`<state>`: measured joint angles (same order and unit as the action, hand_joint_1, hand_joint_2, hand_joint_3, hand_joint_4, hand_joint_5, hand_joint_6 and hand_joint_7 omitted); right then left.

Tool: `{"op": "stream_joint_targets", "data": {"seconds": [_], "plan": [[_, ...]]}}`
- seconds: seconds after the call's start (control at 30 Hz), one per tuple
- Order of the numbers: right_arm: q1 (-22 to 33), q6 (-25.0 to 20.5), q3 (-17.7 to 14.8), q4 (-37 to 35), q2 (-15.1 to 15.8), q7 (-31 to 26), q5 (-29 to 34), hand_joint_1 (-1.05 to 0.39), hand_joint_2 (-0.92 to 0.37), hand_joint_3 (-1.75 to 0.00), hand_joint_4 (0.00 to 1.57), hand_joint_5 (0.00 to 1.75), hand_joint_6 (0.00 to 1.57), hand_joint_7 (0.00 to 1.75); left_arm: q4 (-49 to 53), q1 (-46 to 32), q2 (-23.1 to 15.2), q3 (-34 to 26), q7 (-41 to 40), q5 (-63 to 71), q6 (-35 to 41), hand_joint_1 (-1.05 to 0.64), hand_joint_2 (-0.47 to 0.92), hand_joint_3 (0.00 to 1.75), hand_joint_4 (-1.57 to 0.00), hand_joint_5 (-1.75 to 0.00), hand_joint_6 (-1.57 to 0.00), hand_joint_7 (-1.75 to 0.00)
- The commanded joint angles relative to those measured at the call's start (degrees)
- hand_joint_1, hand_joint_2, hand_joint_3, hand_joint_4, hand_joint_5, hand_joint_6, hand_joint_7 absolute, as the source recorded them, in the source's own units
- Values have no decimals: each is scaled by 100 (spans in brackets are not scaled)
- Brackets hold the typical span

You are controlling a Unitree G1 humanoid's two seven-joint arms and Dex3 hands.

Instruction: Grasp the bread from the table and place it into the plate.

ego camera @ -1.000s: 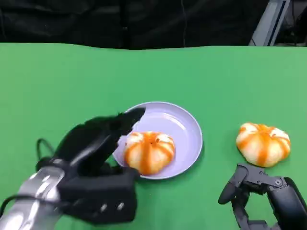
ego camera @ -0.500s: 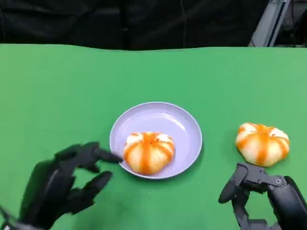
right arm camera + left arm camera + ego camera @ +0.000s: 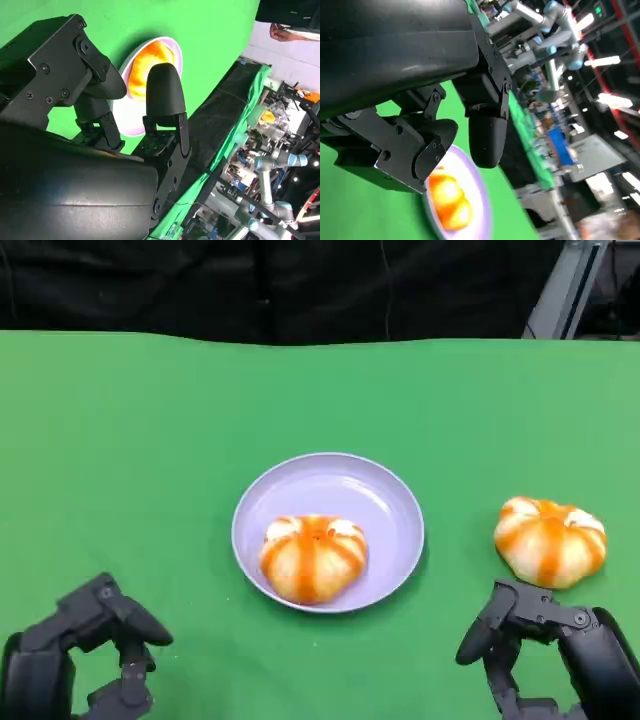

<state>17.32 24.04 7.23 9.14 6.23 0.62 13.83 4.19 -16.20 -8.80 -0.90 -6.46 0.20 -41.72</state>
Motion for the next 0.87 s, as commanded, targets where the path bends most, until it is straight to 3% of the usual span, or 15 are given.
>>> {"op": "stream_joint_targets", "data": {"seconds": [0.03,0.33,0.67,0.77,0.87], "plan": [[-21,32,-83,-10,69,-23,-23,7,-34,-141,83,162,80,133,243,78,28,-114,404,-445,-165,9,43,144,-90,-175,-75,-169],[-50,-2,-125,-26,86,11,-78,9,-33,-141,83,160,80,132,420,192,194,-283,658,-404,-84,8,45,134,-91,-173,-80,-156],[-41,74,-165,-54,117,37,-88,9,-33,-141,84,160,80,132,482,219,281,-404,679,-171,-166,7,40,134,-91,-170,-84,-150],[-2,-29,-152,32,93,39,-66,9,-31,-142,83,160,81,132,429,222,289,-405,737,-233,-121,3,49,119,-90,-172,-83,-151],[34,-148,-126,143,53,22,-23,9,-32,-141,82,160,81,132,579,315,248,-468,761,-174,-305,7,46,125,-91,-173,-83,-153]]}}
